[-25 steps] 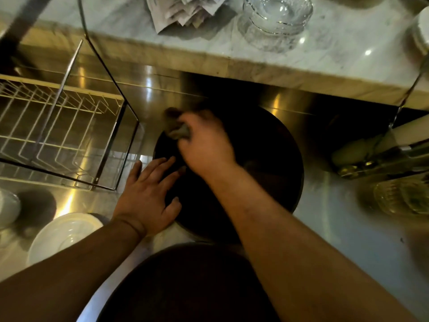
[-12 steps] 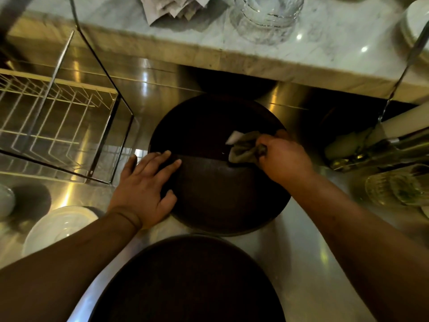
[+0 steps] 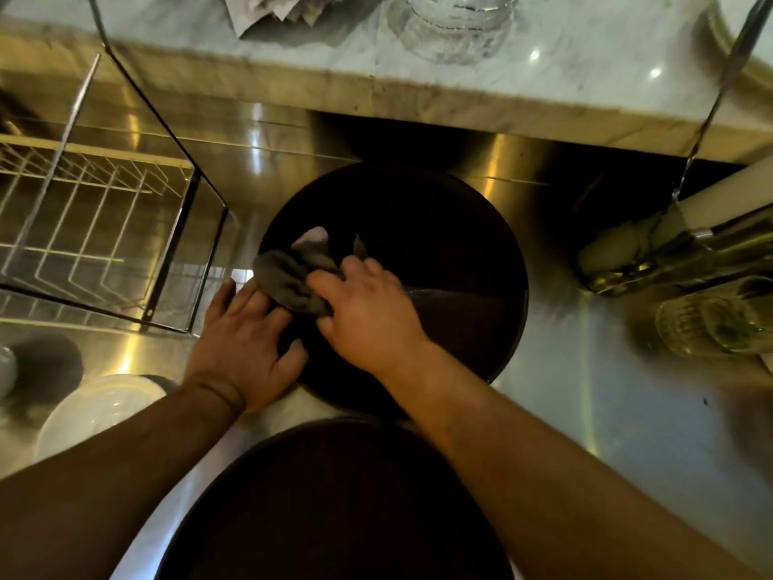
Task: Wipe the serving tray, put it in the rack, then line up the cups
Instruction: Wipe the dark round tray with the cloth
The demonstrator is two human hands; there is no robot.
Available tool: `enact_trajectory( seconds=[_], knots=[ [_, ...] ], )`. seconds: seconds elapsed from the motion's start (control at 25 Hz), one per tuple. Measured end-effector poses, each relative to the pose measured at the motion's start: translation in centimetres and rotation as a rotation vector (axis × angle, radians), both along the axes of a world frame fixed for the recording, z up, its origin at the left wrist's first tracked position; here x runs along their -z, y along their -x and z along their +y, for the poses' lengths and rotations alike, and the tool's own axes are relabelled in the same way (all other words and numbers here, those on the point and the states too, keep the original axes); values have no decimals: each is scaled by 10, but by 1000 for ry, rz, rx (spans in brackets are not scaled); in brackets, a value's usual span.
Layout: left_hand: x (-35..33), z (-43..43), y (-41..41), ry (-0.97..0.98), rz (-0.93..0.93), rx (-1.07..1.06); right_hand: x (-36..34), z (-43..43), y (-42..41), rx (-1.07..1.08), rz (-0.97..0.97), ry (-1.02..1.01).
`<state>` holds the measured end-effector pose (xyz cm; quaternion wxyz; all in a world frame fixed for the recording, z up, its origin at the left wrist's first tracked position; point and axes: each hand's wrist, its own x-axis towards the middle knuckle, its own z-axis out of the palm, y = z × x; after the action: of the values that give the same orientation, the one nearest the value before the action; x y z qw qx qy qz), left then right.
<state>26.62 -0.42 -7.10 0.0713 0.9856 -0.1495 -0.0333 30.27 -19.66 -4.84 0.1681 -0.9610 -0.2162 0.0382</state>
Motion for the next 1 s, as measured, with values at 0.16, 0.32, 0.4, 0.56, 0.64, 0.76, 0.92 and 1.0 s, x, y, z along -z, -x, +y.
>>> enact_trajectory(
  seconds=[0.16, 0.32, 0.4, 0.56, 0.64, 0.76, 0.92, 1.0],
  knots=[
    [-1, 3, -1, 0, 47, -9, -2, -98, -6, 91, 65, 177],
    [-2, 3, -1, -7, 69, -16, -18, -157, -12, 226, 105, 395],
    [-2, 4, -1, -2, 68, -11, -26, -149, -19, 281, 134, 311],
    [-1, 3, 0, -1, 53, -6, -34, -77, -38, 388, -3, -131],
    [0, 2, 0, -12, 52, -8, -27, -30, -30, 273, -8, -157],
    [0, -1, 0, -25, 42, -18, -8, -3, -2, -12, 14, 24],
    [-1, -3, 0, 9, 47, -31, -3, -74, -14, 40, 70, 84],
    [-2, -3, 0, 17, 48, -33, -8, -125, -31, 125, 121, 194]
  ],
)
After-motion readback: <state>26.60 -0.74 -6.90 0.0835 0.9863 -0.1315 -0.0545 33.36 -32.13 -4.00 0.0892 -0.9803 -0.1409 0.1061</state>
